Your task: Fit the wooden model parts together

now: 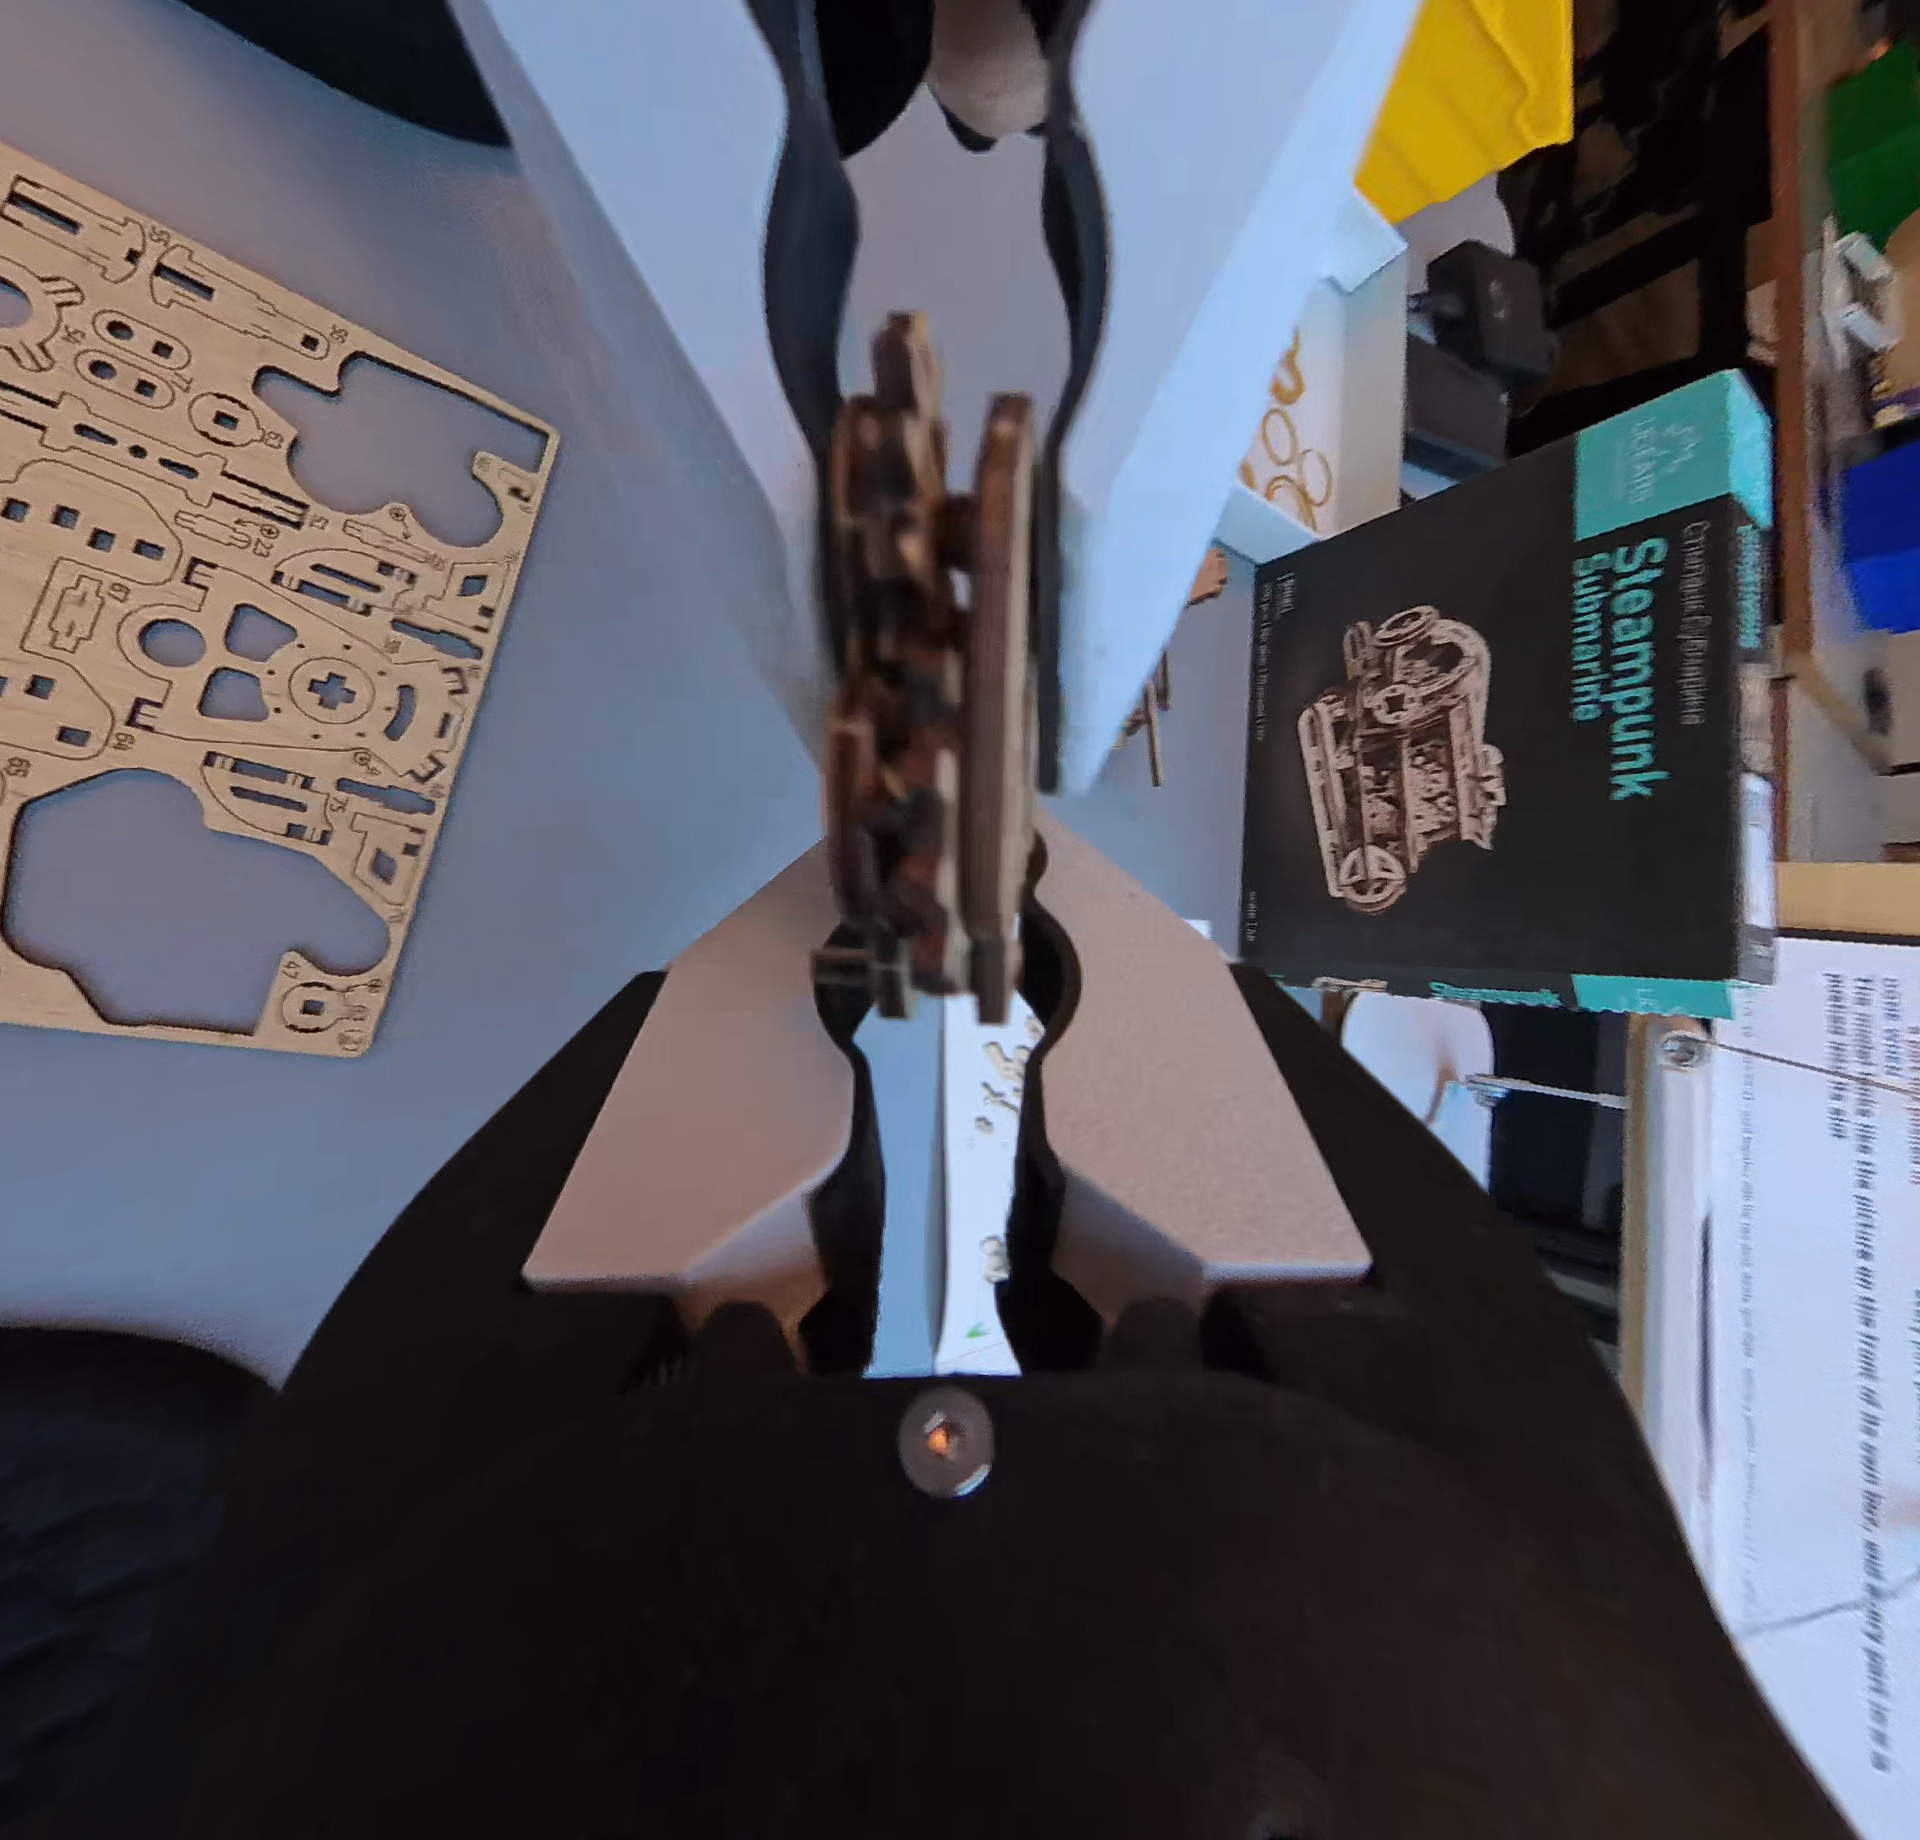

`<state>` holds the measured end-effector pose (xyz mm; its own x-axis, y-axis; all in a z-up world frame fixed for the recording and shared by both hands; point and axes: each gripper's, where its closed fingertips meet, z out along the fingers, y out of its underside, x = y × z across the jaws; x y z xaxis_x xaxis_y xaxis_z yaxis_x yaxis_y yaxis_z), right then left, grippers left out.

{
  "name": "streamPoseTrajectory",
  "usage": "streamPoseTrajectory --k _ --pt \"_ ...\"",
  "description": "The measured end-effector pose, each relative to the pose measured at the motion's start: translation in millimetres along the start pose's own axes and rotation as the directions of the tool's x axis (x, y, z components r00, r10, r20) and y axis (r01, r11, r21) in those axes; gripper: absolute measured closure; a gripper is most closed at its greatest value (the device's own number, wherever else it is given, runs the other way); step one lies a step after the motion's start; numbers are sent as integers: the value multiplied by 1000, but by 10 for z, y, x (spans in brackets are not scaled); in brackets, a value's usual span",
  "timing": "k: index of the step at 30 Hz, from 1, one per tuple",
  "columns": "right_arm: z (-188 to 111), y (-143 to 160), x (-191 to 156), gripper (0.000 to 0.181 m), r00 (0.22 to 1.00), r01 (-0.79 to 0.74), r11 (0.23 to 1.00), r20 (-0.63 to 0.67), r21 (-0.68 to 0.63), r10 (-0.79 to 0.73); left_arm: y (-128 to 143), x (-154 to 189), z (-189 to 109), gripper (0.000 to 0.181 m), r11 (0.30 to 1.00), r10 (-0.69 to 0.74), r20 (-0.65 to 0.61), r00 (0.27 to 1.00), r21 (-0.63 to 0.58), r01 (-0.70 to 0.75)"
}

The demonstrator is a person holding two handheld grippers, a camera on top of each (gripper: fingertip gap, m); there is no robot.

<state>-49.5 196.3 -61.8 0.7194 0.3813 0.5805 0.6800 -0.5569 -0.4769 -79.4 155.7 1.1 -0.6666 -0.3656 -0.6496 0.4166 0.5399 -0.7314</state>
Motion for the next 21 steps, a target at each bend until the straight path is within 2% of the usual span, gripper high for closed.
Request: streamPoseTrajectory --k 2,6,9,15,18,21 --pt "-71 -46 73 158 999 9 999 -32 40 -8 -74 34 -47 169 996 76 4 997 50 -76" --pt "-223 -125 15 155 998 -2 986 55 167 -8 -135 33 -88 170 982 171 46 984 78 -174" --pt "-327 -195 -16 155 995 94 970 25 226 -102 -127 23 -93 169 979 189 57 980 71 -193" --pt "-362 -161 70 156 989 143 979 -58 144 -136 -147 -5 -113 169 980 174 69 982 86 -180" --pt "-466 -207 131 156 992 116 970 -66 212 -105 -163 -41 -126 170 985 121 71 990 112 -128" --pt "-593 -277 134 156 996 91 951 -42 296 -82 -196 -103 -148 169 987 -3 55 998 162 -6"
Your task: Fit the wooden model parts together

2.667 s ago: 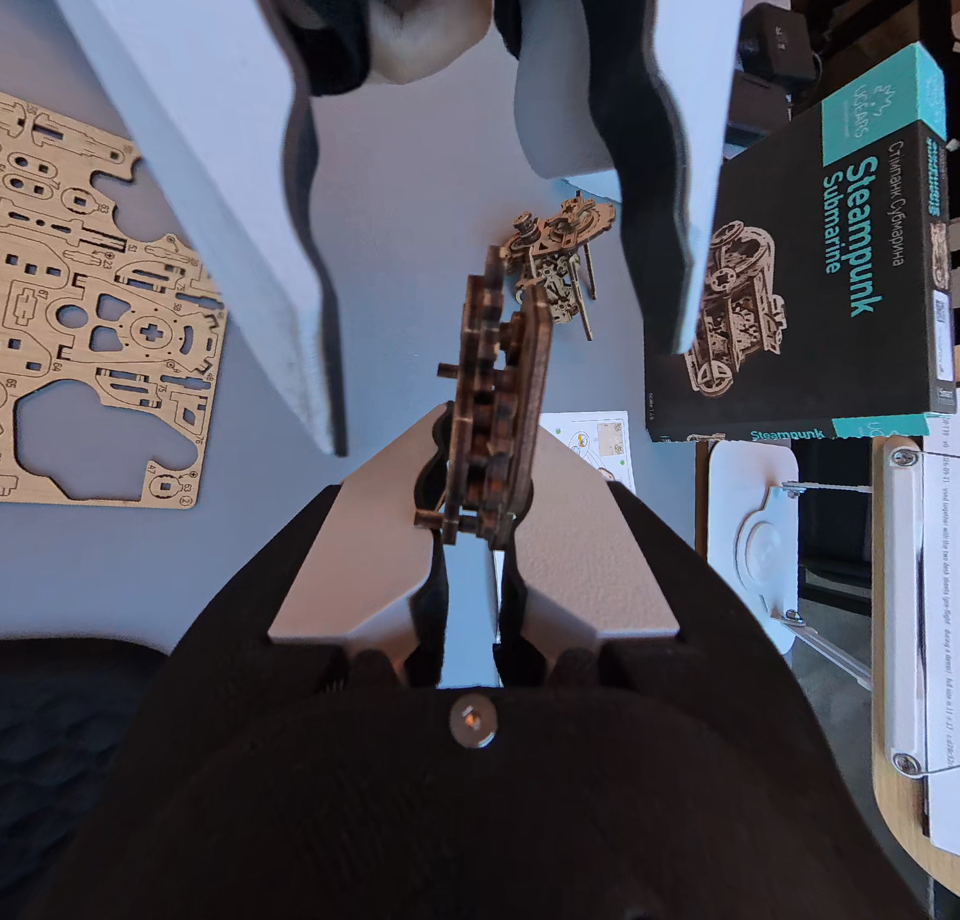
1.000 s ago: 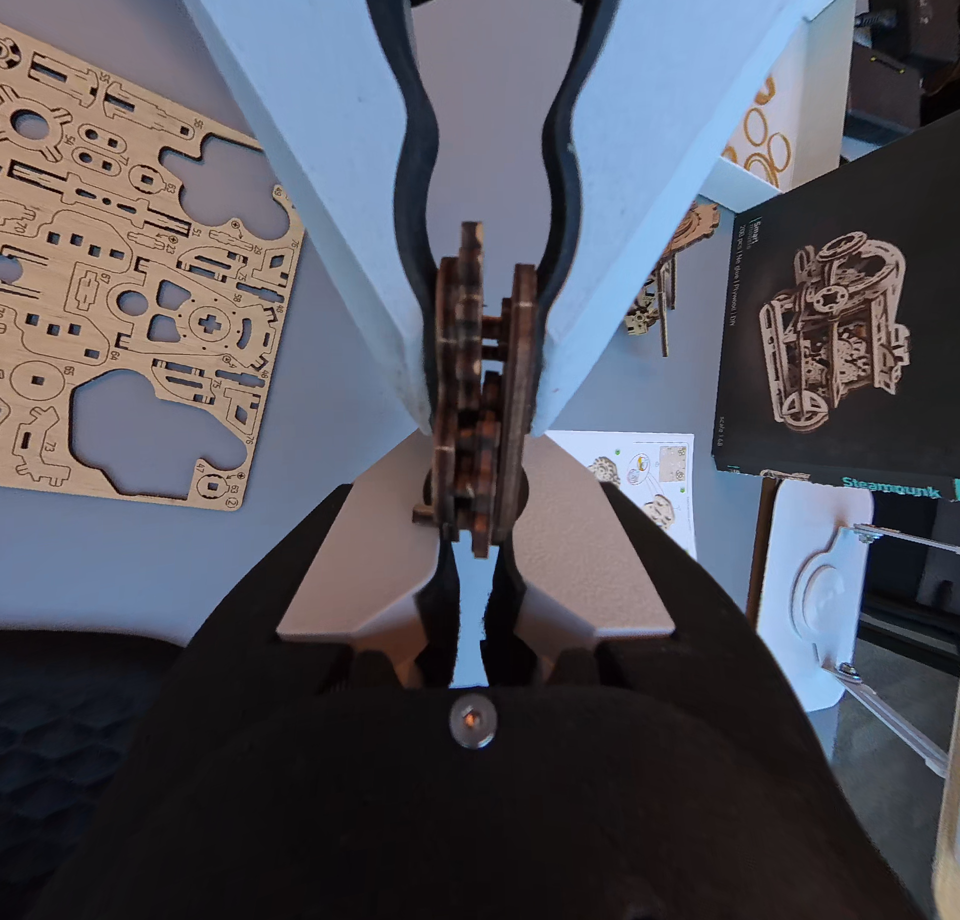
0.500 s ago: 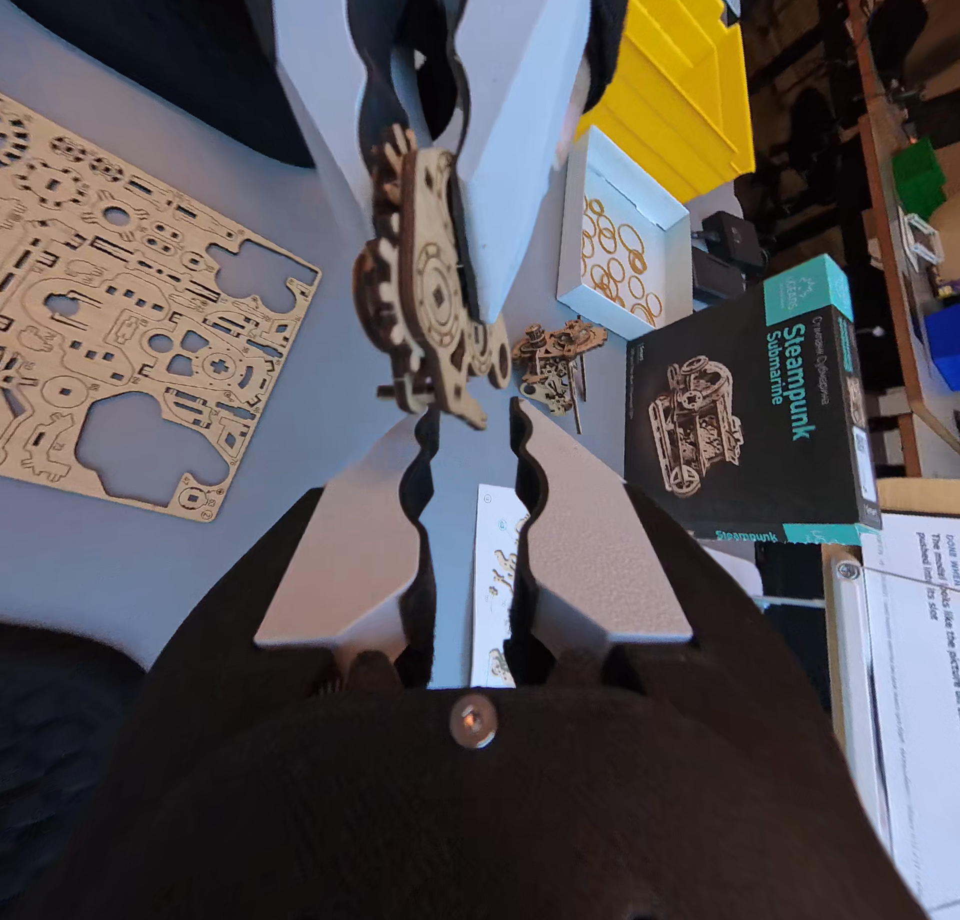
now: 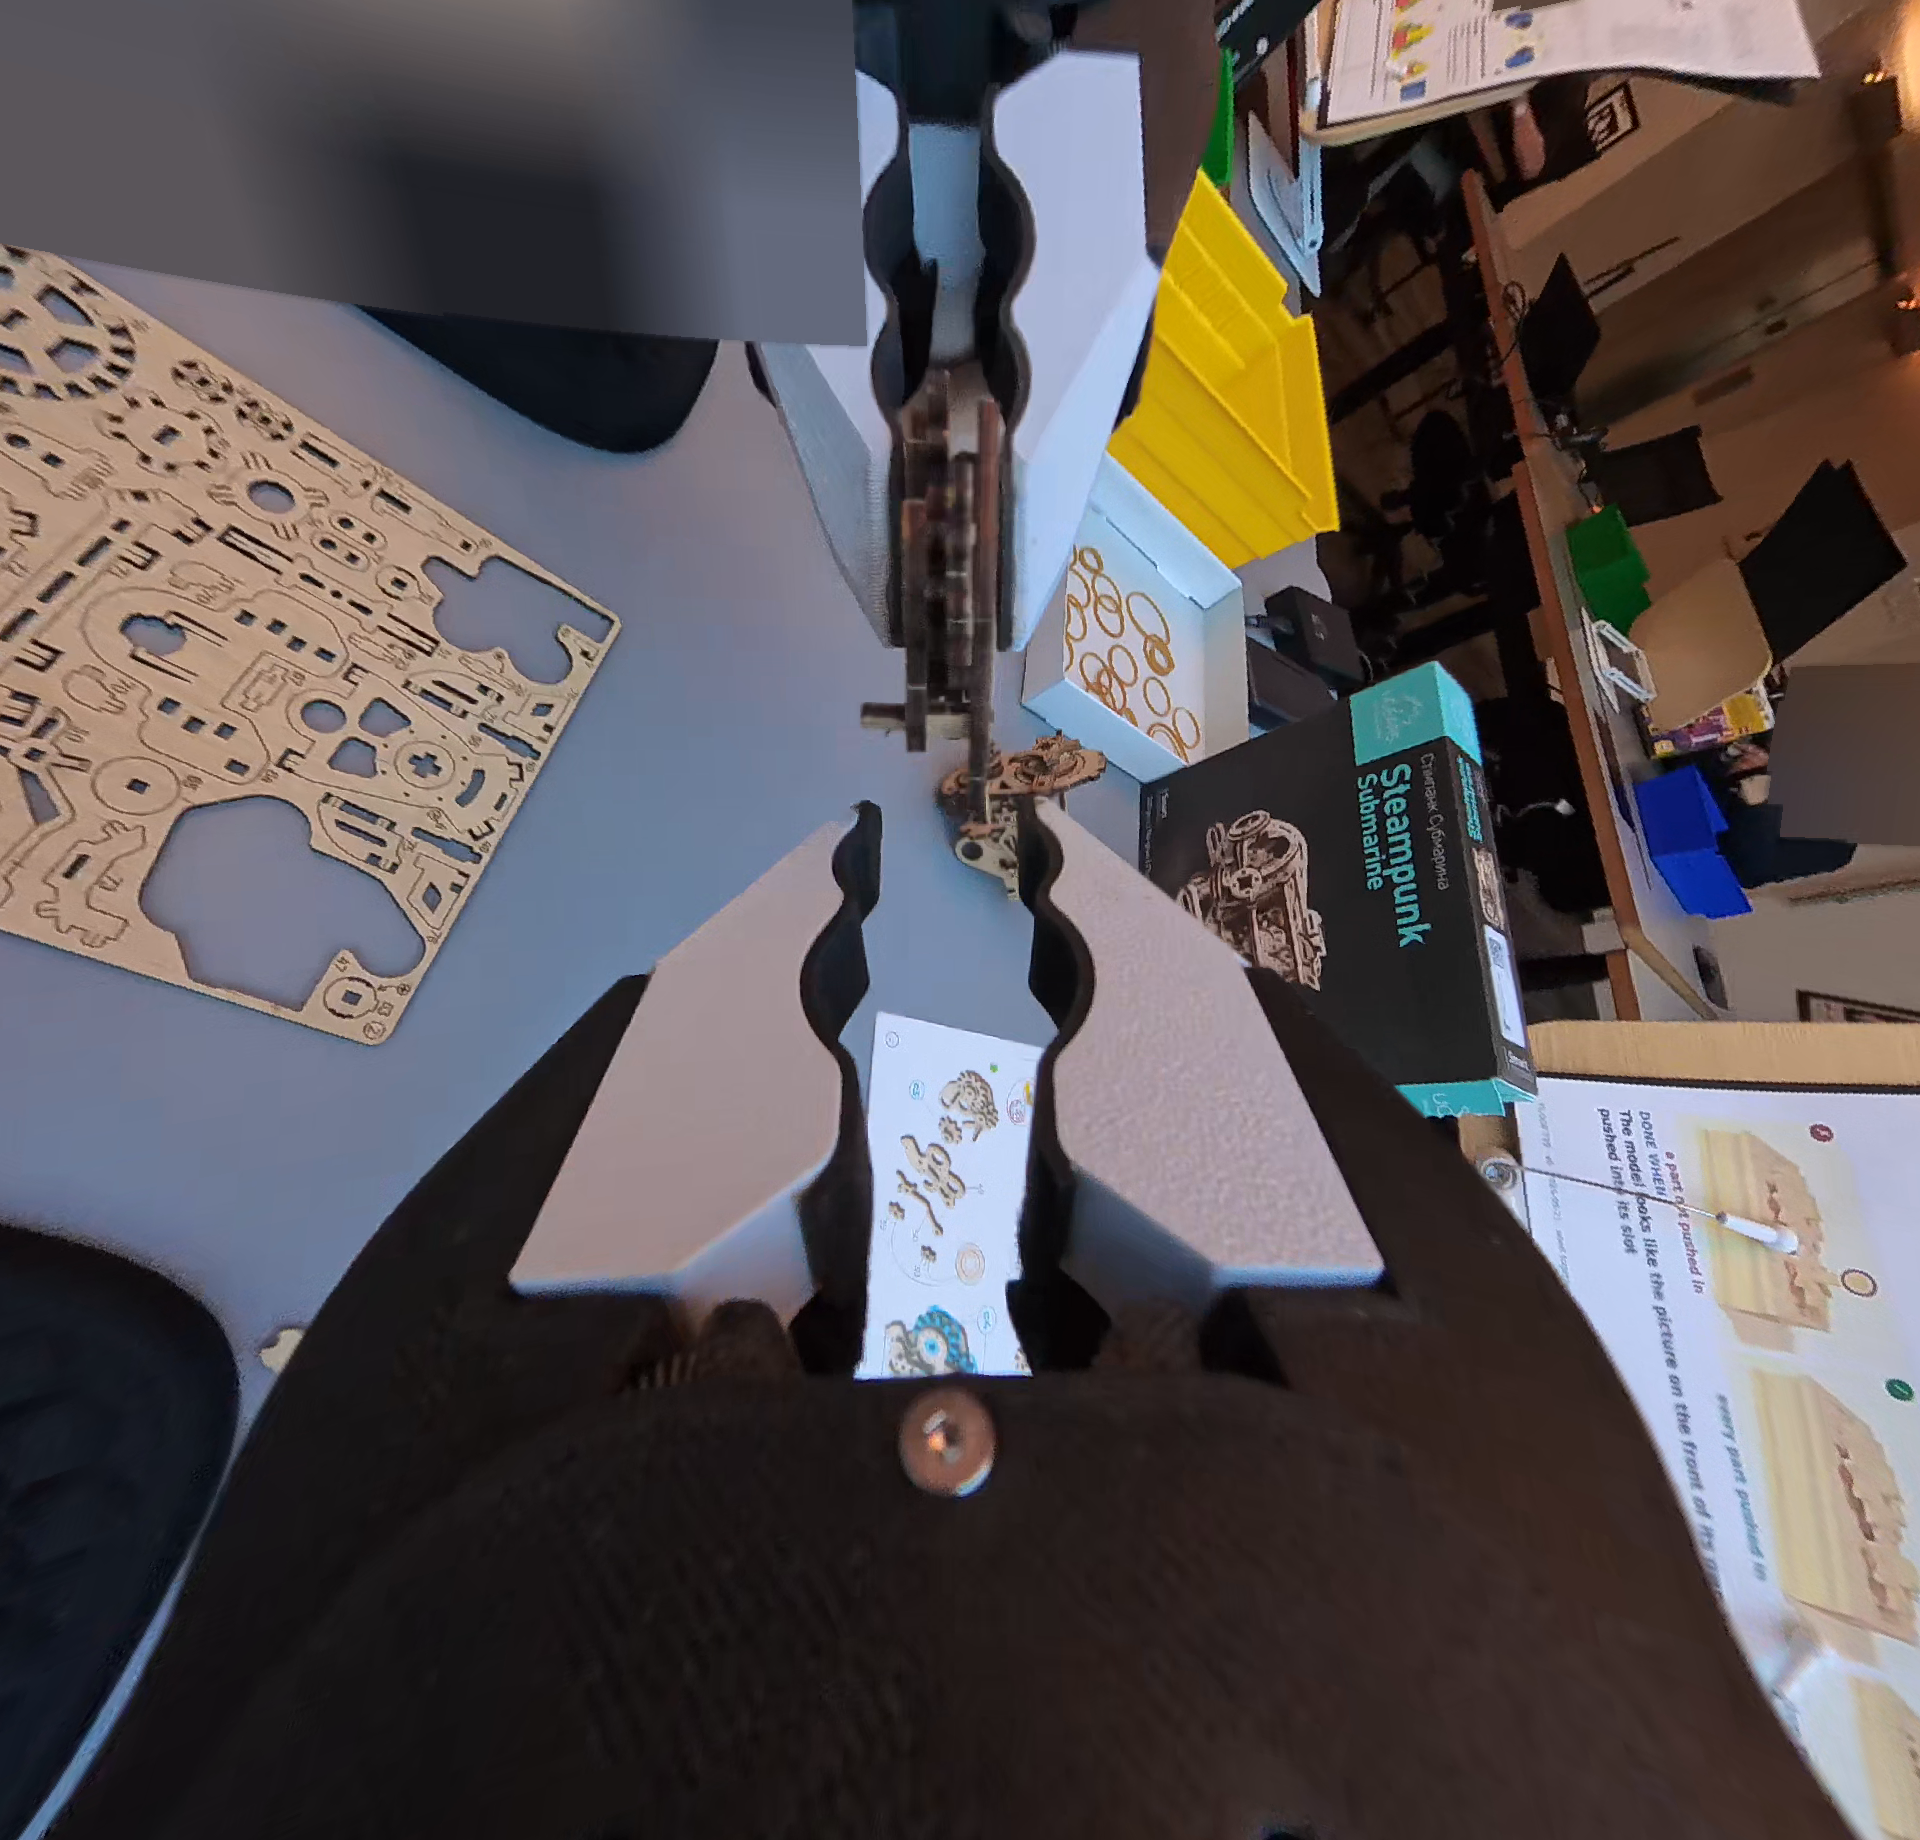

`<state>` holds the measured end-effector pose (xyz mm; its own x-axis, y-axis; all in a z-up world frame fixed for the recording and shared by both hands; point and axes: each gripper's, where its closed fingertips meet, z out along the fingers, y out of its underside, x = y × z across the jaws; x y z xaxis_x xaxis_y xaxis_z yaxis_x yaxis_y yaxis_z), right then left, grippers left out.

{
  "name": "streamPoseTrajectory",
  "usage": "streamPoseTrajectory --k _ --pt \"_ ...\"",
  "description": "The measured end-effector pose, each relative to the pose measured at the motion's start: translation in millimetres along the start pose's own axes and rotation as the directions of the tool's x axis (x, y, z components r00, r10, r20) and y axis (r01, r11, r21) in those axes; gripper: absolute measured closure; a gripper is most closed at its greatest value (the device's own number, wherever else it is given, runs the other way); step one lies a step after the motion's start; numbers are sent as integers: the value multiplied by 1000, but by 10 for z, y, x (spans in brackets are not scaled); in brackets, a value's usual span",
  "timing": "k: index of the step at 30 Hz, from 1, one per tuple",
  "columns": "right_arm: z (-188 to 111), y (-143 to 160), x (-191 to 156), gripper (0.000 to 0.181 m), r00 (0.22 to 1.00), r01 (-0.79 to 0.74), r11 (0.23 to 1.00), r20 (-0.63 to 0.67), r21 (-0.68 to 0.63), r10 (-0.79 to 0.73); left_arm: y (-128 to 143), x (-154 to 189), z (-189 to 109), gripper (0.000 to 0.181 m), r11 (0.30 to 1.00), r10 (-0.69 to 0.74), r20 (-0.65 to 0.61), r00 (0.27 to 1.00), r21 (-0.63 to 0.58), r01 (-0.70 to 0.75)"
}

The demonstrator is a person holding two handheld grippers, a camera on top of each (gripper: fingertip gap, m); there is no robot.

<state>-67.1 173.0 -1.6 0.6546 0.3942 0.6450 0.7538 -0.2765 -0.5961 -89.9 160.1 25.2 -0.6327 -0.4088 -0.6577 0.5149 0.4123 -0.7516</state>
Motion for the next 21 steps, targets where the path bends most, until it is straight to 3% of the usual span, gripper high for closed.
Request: streamPoseTrajectory --k 5,9,15,21 --pt "-120 -223 10 156 996 -80 984 43 160 74 -52 -66 -24 169 982 -178 -30 984 57 179" --pt "-181 -300 69 161 983 -181 957 75 229 168 -16 -94 3 169 936 -348 -72 935 27 350" --pt "-177 -275 121 163 934 -350 902 163 253 317 0 -145 32 169 794 -599 -144 787 19 608" --pt "-80 -126 126 168 859 -500 843 241 199 452 48 -230 54 169 561 -815 -185 549 -14 827"
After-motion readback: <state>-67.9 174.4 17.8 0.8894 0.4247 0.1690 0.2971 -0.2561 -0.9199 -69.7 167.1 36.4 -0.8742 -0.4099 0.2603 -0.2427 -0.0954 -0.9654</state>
